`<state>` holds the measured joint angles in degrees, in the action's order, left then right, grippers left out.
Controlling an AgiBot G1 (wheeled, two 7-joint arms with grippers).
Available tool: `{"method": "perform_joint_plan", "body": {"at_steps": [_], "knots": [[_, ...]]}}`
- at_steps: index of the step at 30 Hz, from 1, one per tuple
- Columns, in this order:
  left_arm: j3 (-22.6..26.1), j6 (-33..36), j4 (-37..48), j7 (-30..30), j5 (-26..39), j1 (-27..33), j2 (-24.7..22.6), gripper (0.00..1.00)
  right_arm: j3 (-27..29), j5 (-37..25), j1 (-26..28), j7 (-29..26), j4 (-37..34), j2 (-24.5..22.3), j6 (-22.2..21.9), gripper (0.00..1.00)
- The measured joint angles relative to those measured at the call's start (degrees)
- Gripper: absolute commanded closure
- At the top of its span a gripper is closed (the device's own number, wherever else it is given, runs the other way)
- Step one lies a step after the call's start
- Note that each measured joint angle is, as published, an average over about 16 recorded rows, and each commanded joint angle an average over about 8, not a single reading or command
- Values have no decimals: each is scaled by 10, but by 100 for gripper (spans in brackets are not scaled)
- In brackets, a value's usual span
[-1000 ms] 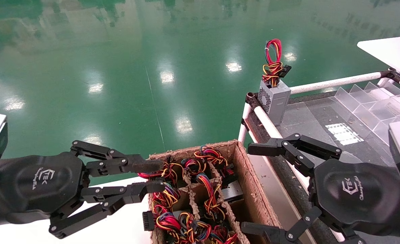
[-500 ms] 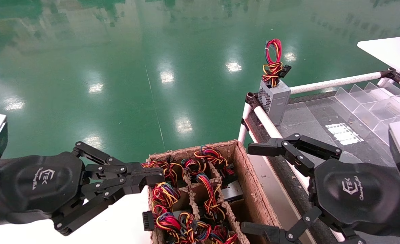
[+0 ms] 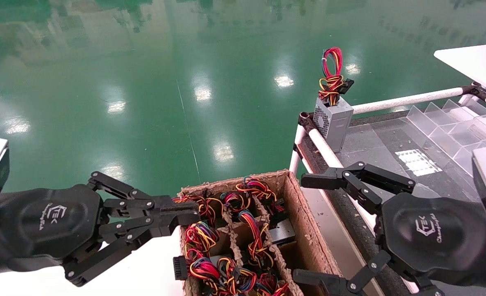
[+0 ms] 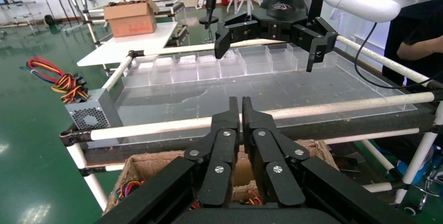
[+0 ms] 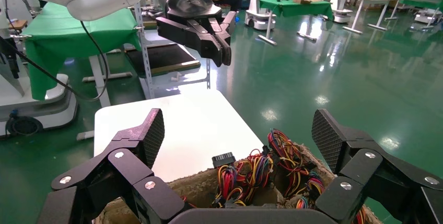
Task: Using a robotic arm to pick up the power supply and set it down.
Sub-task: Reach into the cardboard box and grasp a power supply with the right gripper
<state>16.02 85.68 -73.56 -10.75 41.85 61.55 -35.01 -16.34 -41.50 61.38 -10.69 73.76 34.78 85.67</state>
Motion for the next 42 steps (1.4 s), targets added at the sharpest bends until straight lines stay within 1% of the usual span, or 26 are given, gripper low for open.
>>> {"method": "perform_joint_plan", "body": {"at_steps": [6, 18, 24, 29, 35, 38, 42], "knots": [[0, 0, 0, 0, 0, 0, 0, 0, -4, -6, 0, -5, -7, 3, -7, 0], [0, 0, 1, 0, 0, 0, 0, 0, -18, -44, 8, -15, -30, 14, -43, 0], [1, 0, 1, 0, 0, 0, 0, 0, -29, -80, 18, -16, -34, 30, -78, 0], [1, 0, 1, 1, 0, 0, 0, 0, -50, -130, 37, -31, -43, 57, -122, 0], [1, 0, 1, 1, 0, 0, 0, 0, -95, -223, 83, -68, -75, 108, -181, 0], [1, 0, 1, 1, 0, 0, 0, 0, -120, -267, 113, -87, -102, 135, -197, 0], [1, 0, 1, 1, 0, 0, 0, 0, -150, -317, 152, -102, -146, 170, -204, 0]]}}
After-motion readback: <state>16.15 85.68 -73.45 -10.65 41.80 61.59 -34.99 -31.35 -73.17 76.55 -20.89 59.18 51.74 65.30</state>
